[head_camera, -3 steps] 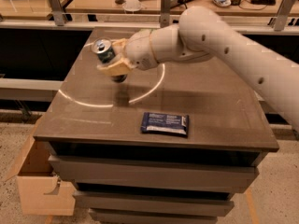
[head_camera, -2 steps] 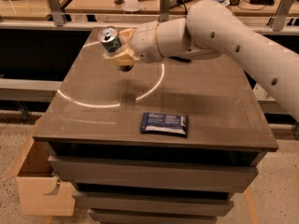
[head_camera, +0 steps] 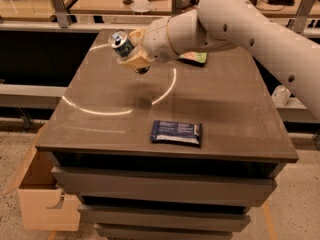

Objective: Knock redbull can over

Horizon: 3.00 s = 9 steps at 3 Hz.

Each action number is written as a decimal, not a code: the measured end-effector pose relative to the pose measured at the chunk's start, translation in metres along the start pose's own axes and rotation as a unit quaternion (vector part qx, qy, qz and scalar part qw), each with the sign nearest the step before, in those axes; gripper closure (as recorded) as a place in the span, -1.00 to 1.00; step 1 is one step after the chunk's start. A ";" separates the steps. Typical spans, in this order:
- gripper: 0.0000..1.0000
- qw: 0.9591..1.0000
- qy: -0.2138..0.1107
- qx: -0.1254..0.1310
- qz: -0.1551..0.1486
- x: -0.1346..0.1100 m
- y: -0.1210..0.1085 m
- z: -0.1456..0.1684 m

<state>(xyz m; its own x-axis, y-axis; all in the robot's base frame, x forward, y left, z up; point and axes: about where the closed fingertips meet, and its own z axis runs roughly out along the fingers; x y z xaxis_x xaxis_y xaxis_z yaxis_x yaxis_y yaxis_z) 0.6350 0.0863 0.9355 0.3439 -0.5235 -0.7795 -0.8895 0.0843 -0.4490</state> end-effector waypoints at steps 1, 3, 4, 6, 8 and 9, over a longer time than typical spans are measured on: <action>1.00 0.990 0.090 -0.041 -0.106 0.023 -0.025 -0.021; 1.00 0.951 0.154 -0.160 -0.217 0.065 -0.006 -0.024; 1.00 0.909 0.210 -0.231 -0.275 0.085 0.018 -0.017; 1.00 0.879 0.245 -0.270 -0.306 0.098 0.032 -0.016; 0.48 0.872 0.251 -0.279 -0.313 0.101 0.035 -0.013; -0.15 0.852 0.248 -0.319 -0.334 0.096 0.031 -0.012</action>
Offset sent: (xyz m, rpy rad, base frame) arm 0.0335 -0.0769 -0.0172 -0.5291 -0.2534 0.3010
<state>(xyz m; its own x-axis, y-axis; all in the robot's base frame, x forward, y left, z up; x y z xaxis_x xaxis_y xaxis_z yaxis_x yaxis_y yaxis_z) 0.6371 0.0288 0.8523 0.8089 -0.5807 -0.0921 -0.5819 -0.7680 -0.2676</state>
